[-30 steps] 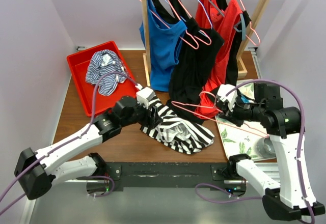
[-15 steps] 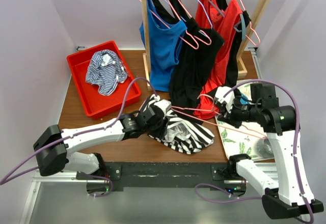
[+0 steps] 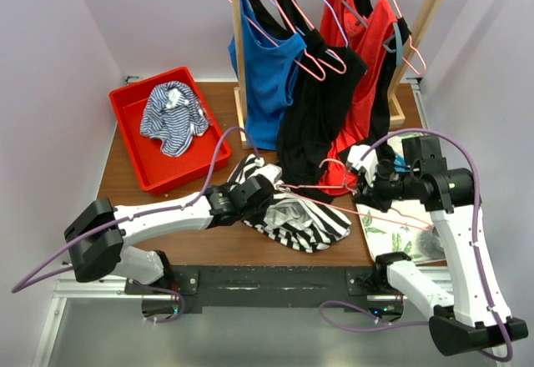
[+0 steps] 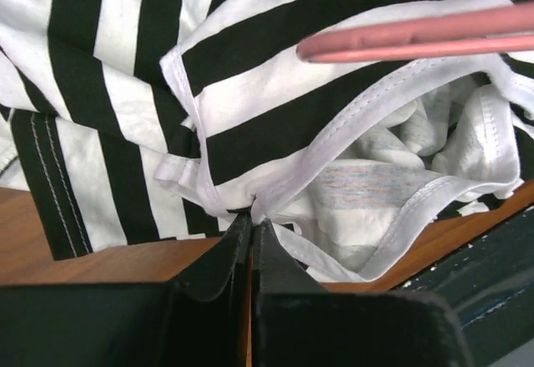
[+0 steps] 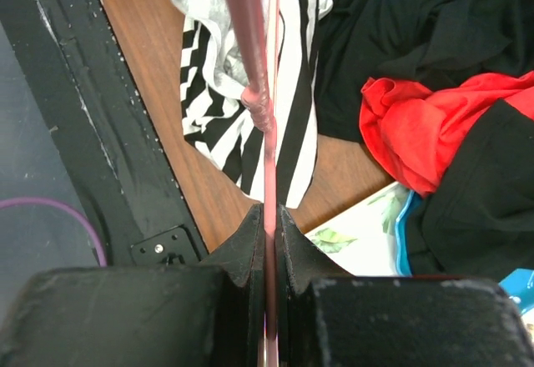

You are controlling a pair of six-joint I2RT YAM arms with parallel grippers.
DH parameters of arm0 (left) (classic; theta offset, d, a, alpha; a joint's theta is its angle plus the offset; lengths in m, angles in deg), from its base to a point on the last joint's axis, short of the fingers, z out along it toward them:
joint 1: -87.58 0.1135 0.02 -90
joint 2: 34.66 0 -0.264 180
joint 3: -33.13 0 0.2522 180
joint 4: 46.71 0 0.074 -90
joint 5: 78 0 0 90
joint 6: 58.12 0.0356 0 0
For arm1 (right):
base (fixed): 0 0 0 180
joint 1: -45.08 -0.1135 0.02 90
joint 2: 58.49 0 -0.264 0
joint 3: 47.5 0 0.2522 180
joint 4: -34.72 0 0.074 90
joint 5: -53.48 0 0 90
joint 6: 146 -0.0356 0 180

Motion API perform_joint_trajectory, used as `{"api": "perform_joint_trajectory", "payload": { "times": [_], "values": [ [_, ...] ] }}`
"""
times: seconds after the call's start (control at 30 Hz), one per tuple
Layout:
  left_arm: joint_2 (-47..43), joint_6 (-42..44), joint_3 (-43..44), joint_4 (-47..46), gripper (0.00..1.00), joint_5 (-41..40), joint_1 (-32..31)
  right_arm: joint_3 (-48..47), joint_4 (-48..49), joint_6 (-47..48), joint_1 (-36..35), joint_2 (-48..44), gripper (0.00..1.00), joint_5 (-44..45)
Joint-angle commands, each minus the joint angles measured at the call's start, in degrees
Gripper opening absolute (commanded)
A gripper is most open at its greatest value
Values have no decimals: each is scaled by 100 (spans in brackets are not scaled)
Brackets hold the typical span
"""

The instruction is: Place the tank top on the hanger

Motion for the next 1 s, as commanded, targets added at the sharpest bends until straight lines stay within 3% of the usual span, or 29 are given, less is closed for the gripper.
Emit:
{"api": "perform_joint_trajectory", "payload": {
  "times": [0.0, 0.37, 0.73, 0.97],
  "values": [
    [-99, -34, 84, -185, 0, -429, 92, 56, -1079, 79, -54, -8, 0, -207],
    [-539, 247, 128, -123, 0, -281, 733, 161, -1079, 17, -537, 255, 0, -260],
    [-987, 625, 93, -202, 0, 388, 769, 205, -693, 70, -582, 835, 0, -128],
    [-1216, 835, 391, -342, 0, 958, 769, -93, -438, 201, -906, 1573, 0, -742]
  ]
}}
